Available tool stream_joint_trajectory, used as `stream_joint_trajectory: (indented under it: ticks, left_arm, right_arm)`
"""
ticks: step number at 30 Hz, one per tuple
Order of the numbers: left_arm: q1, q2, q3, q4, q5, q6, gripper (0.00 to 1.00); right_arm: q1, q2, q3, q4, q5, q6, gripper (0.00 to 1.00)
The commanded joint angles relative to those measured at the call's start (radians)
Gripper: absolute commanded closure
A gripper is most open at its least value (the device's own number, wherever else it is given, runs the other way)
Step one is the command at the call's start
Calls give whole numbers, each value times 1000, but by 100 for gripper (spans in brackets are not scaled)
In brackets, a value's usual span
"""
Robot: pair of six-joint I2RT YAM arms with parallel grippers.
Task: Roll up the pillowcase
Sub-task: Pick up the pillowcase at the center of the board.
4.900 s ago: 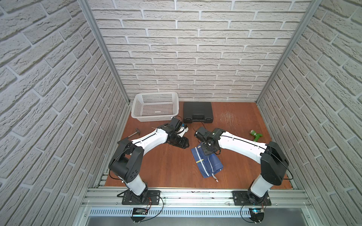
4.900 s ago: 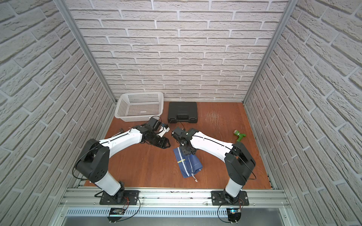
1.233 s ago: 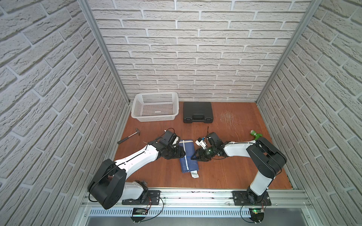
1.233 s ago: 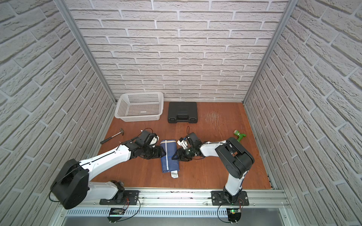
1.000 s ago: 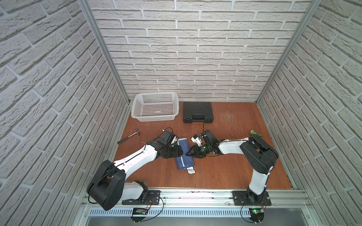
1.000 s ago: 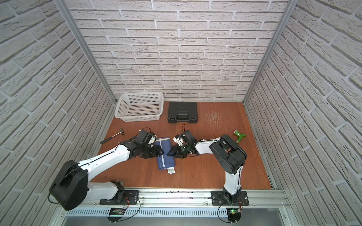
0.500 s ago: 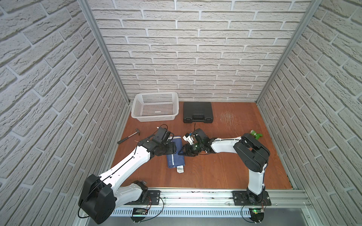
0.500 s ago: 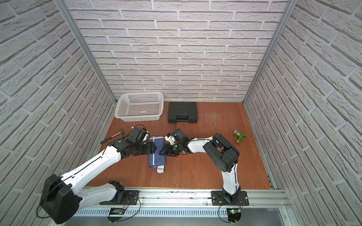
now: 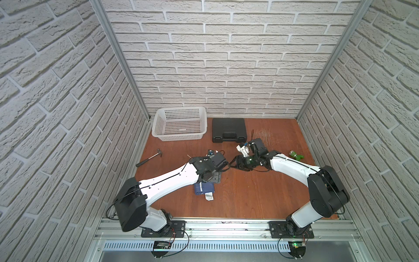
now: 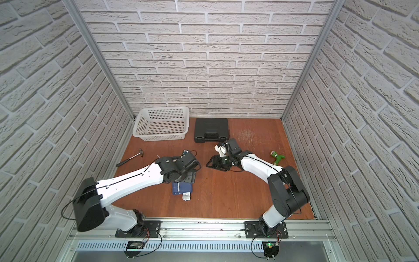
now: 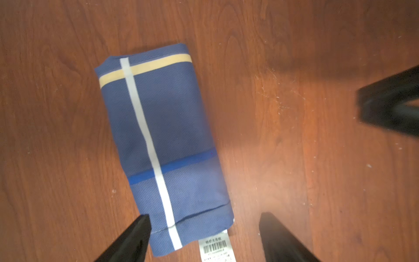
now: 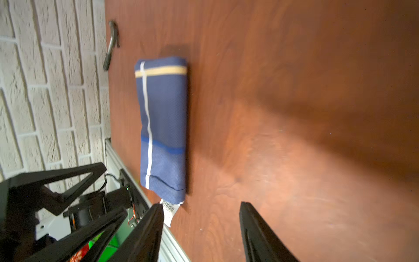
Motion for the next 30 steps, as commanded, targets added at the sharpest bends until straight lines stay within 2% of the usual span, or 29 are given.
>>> stream_joint_trajectory:
  ticks: [1,6,9,14,22,30]
  left_arm:
    - [-22,125,78,-105,-91,12,20]
    - [-33,328,194,-197,-132,9,19]
    - [-34,404,236,-204,-149,25,19]
    - [-11,466,216,-198,-172,14,19]
    - [15,547,207,-174,-144,70,31]
    - [16,629,186,-234,-168,98,46]
  right_arm:
    - [-60,-64,29,-157,85,-121,39]
    - [-191,-112,33,-210,134,-171,34]
    - [-239,-119,64,-257,148,-219,32]
    - [-284,-133,77,-297,169,-260,27]
    - [-316,-145,105,-328,178,-295,25]
    - [-328,-141,126,-335,177,-313,24]
